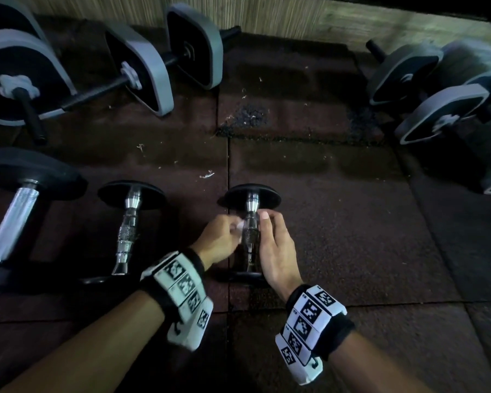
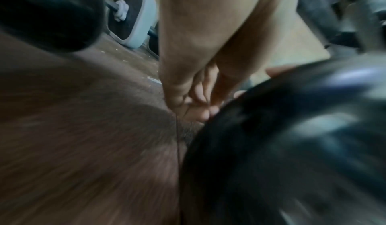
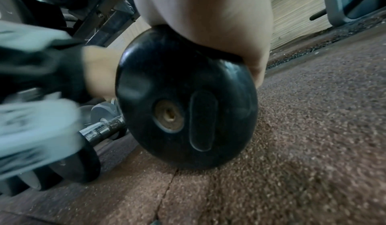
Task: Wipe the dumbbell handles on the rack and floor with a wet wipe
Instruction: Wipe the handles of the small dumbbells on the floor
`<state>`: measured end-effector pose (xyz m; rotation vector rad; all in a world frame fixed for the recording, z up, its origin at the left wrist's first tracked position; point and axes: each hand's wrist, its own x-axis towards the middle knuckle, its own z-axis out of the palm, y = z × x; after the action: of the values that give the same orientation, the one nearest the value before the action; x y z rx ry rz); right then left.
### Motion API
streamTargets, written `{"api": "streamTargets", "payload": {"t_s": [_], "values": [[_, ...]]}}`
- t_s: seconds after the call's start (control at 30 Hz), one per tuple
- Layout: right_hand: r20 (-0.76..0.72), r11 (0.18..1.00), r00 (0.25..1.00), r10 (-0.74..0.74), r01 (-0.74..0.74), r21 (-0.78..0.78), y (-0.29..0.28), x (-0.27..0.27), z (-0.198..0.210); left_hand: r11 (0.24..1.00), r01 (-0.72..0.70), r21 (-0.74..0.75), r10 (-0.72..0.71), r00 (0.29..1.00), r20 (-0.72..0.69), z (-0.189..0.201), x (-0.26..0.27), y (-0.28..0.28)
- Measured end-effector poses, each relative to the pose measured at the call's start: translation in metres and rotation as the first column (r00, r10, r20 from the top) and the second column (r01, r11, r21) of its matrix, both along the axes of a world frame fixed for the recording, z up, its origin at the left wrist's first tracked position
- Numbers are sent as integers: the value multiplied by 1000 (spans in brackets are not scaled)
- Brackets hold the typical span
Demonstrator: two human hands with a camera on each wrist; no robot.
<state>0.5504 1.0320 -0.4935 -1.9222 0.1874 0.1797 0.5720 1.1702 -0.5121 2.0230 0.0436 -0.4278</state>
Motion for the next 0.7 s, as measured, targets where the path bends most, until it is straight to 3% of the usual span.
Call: {"api": "streamTargets", "payload": {"t_s": [0.07, 0.13, 0.3, 0.43, 0.6, 0.7], "values": [[27, 999, 1000, -4, 5, -33, -2, 0, -3, 993, 117, 0, -117, 991, -62, 1, -23, 6], [38, 998, 999, -10, 13, -63, -3, -1, -3, 990, 144, -3, -143, 982, -120, 2, -35, 11], [65, 999, 998, 17, -14, -53, 0, -1, 2, 985, -75, -154, 52, 988, -149, 10, -13, 4], [74, 999, 997, 19, -15, -50, -1, -1, 1, 978, -187, -93, 181, 981, -74, 17, 30, 3], [70, 999, 998, 2, 1, -38, -7, 0, -5, 998, 19, -61, -22, 999, -47, 13, 14, 3], [69, 999, 998, 1, 3, -52, -8, -1, -6, 987, 140, -75, -149, 980, -128, 12, -9, 11]]}}
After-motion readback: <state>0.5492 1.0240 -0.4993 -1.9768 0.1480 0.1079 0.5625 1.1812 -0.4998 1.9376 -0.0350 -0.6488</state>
